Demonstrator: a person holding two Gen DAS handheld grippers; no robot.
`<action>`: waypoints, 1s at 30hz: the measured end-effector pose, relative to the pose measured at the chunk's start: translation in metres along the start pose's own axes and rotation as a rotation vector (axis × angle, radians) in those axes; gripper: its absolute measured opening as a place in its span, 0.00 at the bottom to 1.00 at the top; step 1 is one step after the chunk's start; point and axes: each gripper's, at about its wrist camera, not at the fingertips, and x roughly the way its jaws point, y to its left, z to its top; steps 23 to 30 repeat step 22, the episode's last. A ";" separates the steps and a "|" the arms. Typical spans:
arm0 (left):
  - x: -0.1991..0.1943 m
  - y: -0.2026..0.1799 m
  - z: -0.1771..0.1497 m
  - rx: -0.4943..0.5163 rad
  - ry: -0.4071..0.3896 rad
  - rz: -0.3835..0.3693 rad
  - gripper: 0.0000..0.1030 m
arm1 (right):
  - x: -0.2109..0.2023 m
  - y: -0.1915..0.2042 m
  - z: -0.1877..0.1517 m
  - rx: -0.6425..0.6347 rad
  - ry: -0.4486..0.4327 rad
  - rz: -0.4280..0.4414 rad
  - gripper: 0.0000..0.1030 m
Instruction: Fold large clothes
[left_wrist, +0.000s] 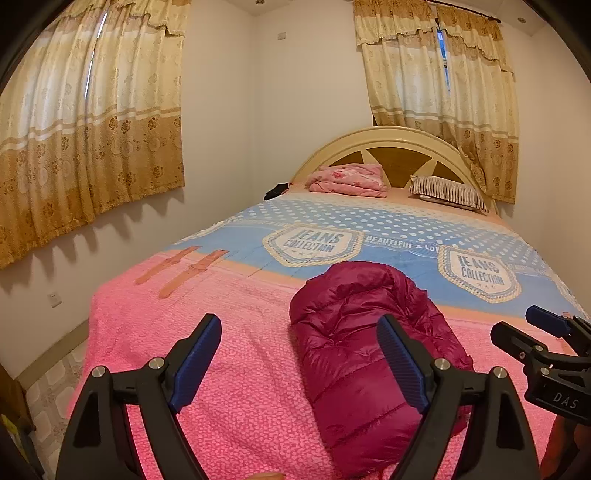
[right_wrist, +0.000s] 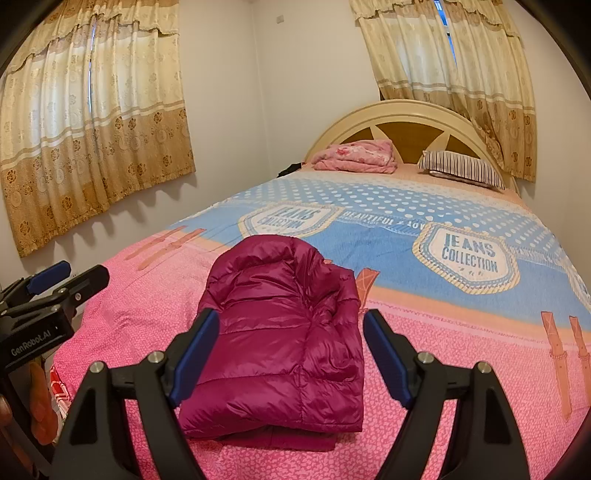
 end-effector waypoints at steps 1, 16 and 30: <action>0.000 0.000 0.000 0.000 0.001 -0.001 0.84 | 0.000 0.000 0.000 -0.001 -0.001 -0.001 0.80; 0.004 -0.006 -0.004 0.020 -0.002 0.057 0.92 | -0.001 0.002 0.003 -0.009 0.003 0.002 0.80; 0.004 -0.010 -0.005 0.045 -0.012 0.058 0.92 | -0.002 0.002 0.003 -0.011 0.000 -0.001 0.85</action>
